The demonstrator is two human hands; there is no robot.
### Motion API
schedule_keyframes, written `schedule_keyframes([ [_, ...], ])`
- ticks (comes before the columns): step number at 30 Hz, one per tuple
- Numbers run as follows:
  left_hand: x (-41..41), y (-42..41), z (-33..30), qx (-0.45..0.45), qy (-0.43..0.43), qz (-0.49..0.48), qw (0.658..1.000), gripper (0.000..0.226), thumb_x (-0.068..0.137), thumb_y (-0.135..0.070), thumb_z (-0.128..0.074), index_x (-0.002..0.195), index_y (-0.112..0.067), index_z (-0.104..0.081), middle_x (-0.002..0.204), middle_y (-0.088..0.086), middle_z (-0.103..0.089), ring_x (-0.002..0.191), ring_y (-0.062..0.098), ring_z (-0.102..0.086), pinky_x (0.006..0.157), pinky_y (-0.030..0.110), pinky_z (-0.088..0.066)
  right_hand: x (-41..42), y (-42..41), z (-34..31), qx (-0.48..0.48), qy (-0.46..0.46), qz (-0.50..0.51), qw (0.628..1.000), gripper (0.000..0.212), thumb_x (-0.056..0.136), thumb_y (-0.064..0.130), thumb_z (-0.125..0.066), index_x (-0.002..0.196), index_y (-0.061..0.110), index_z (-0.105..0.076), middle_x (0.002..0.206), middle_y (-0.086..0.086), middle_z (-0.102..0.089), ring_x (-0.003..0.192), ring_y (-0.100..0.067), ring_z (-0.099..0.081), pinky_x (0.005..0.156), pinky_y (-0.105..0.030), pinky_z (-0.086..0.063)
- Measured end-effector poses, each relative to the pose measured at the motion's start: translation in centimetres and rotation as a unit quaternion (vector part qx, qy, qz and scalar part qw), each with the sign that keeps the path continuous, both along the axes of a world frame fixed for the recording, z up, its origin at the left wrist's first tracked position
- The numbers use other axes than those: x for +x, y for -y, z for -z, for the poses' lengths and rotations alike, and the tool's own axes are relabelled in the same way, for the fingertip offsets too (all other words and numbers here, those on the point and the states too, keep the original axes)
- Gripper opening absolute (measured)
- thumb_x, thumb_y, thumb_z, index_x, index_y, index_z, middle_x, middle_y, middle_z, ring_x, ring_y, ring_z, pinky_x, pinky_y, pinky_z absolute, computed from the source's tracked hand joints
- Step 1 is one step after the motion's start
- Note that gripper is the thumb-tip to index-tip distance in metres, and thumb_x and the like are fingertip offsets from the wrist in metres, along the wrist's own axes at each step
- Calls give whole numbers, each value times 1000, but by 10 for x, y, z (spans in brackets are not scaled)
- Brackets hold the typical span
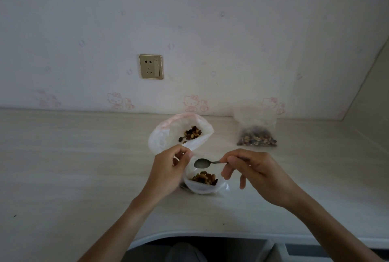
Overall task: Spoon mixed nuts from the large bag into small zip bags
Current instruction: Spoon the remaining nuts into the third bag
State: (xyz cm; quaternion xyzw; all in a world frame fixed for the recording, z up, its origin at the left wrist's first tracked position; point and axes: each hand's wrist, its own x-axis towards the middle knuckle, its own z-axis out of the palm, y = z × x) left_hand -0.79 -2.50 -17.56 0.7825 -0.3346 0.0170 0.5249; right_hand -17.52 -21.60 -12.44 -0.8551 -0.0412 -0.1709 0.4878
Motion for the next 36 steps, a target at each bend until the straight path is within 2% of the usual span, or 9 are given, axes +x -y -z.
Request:
schedule_keyframes([
  [8,0,-2,1,26,-11,-39,999,19,100,-38,-63,85,-28,-69,74,-21,-67,64,1,-63,56,10,-43,21,4,-2,258,5,57,964,39,101,35,-49,102,-1,-65,89,-23,-74,82,-39,-73,53,-35,-57],
  [16,37,-10,-21,-57,75,-162,982,9,89,-31,-77,88,-32,-67,74,-11,-63,62,7,-60,62,15,-45,65,13,-2,333,10,113,936,35,108,32,-47,103,1,-65,91,-22,-75,87,-36,-74,56,-36,-56],
  [18,51,-9,-22,-27,125,-229,965,24,85,-33,-80,101,-26,-64,91,-11,-60,74,9,-60,71,29,-51,79,17,-2,345,6,123,930,35,107,32,-49,103,3,-67,91,-20,-75,88,-33,-75,59,-35,-58],
  [20,64,-6,-20,32,154,-263,952,46,82,-36,-83,118,-19,-59,114,-2,-59,100,19,-61,87,40,-51,95,21,-1,350,2,139,926,35,107,33,-50,102,4,-69,88,-18,-76,85,-29,-75,60,-34,-59],
  [22,76,0,-21,104,143,-258,950,65,81,-44,-82,132,-16,-53,132,4,-55,122,27,-53,99,45,-45,113,23,2,342,-4,155,927,37,106,35,-52,102,3,-70,87,-18,-76,83,-27,-75,60,-33,-59],
  [24,85,7,-19,156,114,-240,951,74,82,-51,-79,140,-16,-47,140,6,-53,129,28,-51,101,45,-45,128,24,6,329,-17,164,930,38,105,36,-52,100,3,-71,86,-17,-76,81,-25,-74,61,-33,-59],
  [28,93,14,-8,184,75,-239,951,63,88,-59,-69,135,-21,-50,125,-2,-65,109,23,-66,79,34,-47,145,22,25,319,-57,143,935,39,105,36,-55,101,0,-70,82,-15,-75,77,-24,-72,57,-33,-55],
  [32,91,16,-1,192,98,-216,952,33,91,-51,-69,106,-23,-58,81,-14,-61,69,10,-63,53,22,-37,149,23,43,304,-94,143,937,35,103,34,-57,99,2,-72,87,-16,-78,72,-23,-71,59,-34,-51],
  [36,86,21,-4,106,48,-152,982,23,86,-37,-79,96,-23,-63,78,-11,-65,65,5,-61,52,15,-40,151,21,47,337,-104,167,921,32,104,33,-56,100,6,-71,91,-13,-79,72,-18,-72,56,-29,-54],
])
